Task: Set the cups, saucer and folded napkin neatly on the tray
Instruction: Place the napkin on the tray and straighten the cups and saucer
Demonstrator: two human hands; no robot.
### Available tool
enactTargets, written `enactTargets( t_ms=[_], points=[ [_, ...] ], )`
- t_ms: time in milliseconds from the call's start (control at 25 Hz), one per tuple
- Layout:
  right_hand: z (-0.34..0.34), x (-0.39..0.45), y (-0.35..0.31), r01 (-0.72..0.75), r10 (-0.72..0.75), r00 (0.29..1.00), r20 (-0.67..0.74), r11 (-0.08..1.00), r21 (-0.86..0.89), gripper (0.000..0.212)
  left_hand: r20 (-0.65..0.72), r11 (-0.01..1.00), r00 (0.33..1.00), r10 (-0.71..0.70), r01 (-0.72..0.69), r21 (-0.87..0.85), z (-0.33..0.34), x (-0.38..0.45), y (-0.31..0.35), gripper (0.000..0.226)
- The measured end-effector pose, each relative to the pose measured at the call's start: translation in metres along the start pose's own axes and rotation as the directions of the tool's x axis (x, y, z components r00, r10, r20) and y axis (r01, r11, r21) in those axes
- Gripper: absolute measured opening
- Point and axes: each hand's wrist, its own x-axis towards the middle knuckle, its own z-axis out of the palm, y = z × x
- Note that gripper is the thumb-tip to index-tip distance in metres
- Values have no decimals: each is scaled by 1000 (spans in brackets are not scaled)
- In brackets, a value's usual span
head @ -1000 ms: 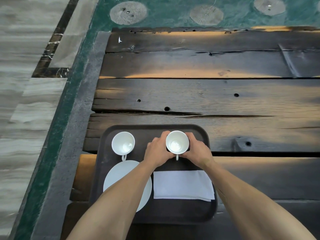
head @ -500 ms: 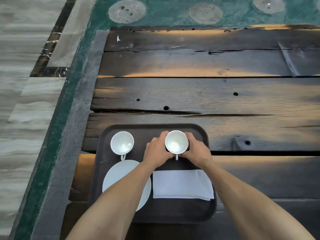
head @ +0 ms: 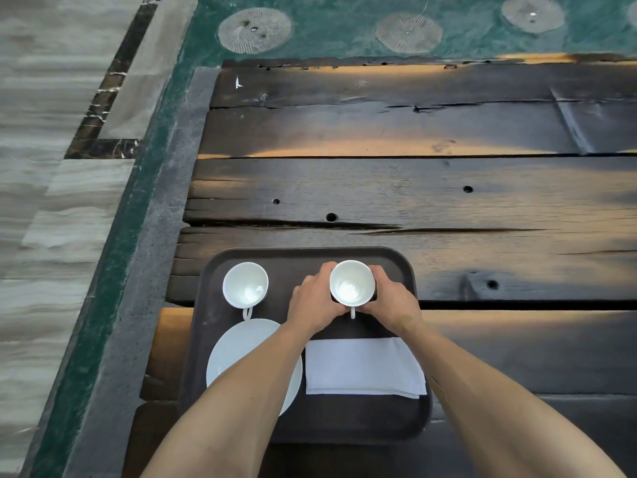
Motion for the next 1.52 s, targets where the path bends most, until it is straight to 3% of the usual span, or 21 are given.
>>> enactTargets(
  t_ms=[240, 360, 560, 760, 960, 1120, 1240, 1520],
  points=[
    [4, -16, 0, -65, 64, 998, -13, 994, -90, 63, 27, 986, 995, -97, 93, 136, 2, -16, -7, 93],
    [9, -32, 1, -69, 70, 998, 1, 992, -108, 49, 20, 980, 994, -111, 106, 170, 3, -31, -15, 86],
    [20, -63, -1, -60, 60, 998, -9, 979, -194, 44, 16, 978, 997, -70, 65, 198, 4, -69, -34, 66],
    [45, -90, -10, -62, 66, 998, 17, 984, -169, 44, -5, 982, 998, -65, 65, 178, 2, -110, -70, 51],
    [78, -107, -31, -13, 29, 995, 95, 987, -162, 47, -39, 970, 990, -138, 143, 196, -16, -138, -117, 50],
    [103, -115, -52, 65, -35, 993, 110, 957, -284, 57, -91, 953, 981, -172, 189, 237, -38, -150, -151, 49],
    [115, -117, -67, 86, -51, 994, 96, 907, -413, 60, -114, 939, 981, -155, 182, 291, -52, -152, -172, 51],
    [133, -120, -85, 29, 4, 997, 82, 916, -400, 56, -67, 909, 995, -72, 93, 405, -65, -146, -200, 61]
  ],
)
